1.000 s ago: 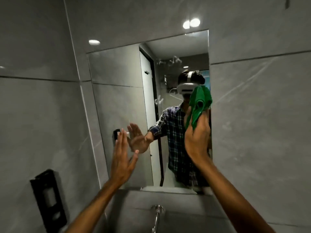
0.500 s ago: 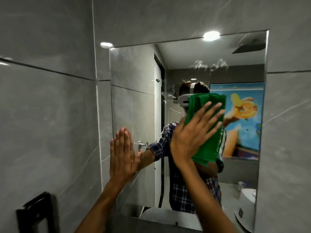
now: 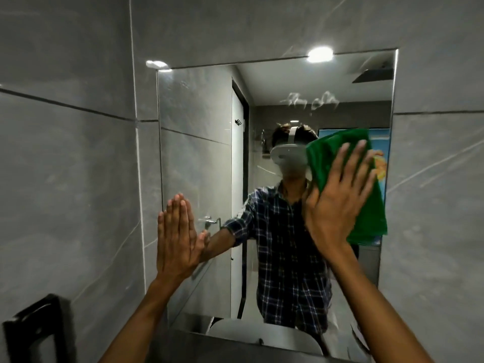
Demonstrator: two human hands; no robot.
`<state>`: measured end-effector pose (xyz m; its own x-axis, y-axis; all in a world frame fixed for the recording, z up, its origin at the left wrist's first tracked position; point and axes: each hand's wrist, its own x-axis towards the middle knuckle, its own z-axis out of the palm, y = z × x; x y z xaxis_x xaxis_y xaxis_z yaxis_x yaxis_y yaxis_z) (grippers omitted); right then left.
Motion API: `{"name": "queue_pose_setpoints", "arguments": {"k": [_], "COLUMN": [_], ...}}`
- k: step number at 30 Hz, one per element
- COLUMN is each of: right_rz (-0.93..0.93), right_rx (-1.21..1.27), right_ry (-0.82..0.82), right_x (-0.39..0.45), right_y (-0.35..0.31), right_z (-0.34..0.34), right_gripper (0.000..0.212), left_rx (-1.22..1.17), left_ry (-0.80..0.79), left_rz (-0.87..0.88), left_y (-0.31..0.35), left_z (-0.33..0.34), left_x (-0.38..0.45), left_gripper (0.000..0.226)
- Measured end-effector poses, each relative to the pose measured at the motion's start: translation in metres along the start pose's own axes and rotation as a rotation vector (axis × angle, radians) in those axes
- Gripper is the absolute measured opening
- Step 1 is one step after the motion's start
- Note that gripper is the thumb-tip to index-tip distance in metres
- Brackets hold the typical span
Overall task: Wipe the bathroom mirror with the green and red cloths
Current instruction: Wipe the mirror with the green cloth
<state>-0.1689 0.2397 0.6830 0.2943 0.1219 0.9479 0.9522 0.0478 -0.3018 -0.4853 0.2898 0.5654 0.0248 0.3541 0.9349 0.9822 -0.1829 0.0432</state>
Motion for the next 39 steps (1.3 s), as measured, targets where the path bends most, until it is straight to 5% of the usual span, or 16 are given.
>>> {"name": "queue_pose_setpoints", "arguments": {"k": [3,5,9,12,14,18,22,27,32,36,39], "right_rz": [0.412,0.4,-0.278,-0.829,-0.904,-0.432,0.131,0.24,-0.095,-0.797,-1.066], "right_rx": [0.09,0.126,0.157,0.096,0.024,-0.035,0.033,0.121,0.267,0.225,0.127], "right_ry": [0.096,0.121,-0.02,-0.178,-0.179,-0.056,0.061,0.11,0.007,-0.25,-0.321], "right_x": [0.052,0.072,0.057,0.028,0.016,0.041,0.096,0.116,0.079,0.04,0.018], "right_y": [-0.055,-0.097,-0.145,-0.109,-0.062,0.013,-0.024,-0.125,-0.219,-0.248,-0.202], "right_z": [-0.008,-0.006,0.013,0.018,0.018,-0.003,-0.013,-0.005,0.018,0.036,0.036], "right_gripper": [0.074,0.074,0.075,0.075,0.078,0.075,0.074,0.071,0.072,0.073,0.076], "left_rx": [0.01,-0.005,-0.035,-0.012,-0.009,-0.026,-0.084,-0.19,-0.17,-0.171,-0.147], "left_ry": [-0.024,-0.025,-0.02,-0.046,-0.048,-0.054,-0.043,-0.003,-0.005,0.004,-0.004], "left_rz": [0.007,0.011,0.036,0.101,0.105,0.098,0.101,0.008,0.025,0.03,0.036], "left_y": [-0.002,0.0,-0.004,-0.024,-0.035,-0.028,-0.028,-0.01,-0.011,-0.011,-0.012], "left_z": [-0.003,-0.004,0.0,0.001,0.001,-0.003,-0.006,-0.001,0.004,0.002,0.002], "left_x": [0.0,0.002,0.002,-0.002,-0.003,-0.003,-0.001,-0.002,-0.002,-0.001,-0.003], "left_gripper": [0.077,0.078,0.079,0.079,0.078,0.077,0.076,0.081,0.079,0.08,0.082]}}
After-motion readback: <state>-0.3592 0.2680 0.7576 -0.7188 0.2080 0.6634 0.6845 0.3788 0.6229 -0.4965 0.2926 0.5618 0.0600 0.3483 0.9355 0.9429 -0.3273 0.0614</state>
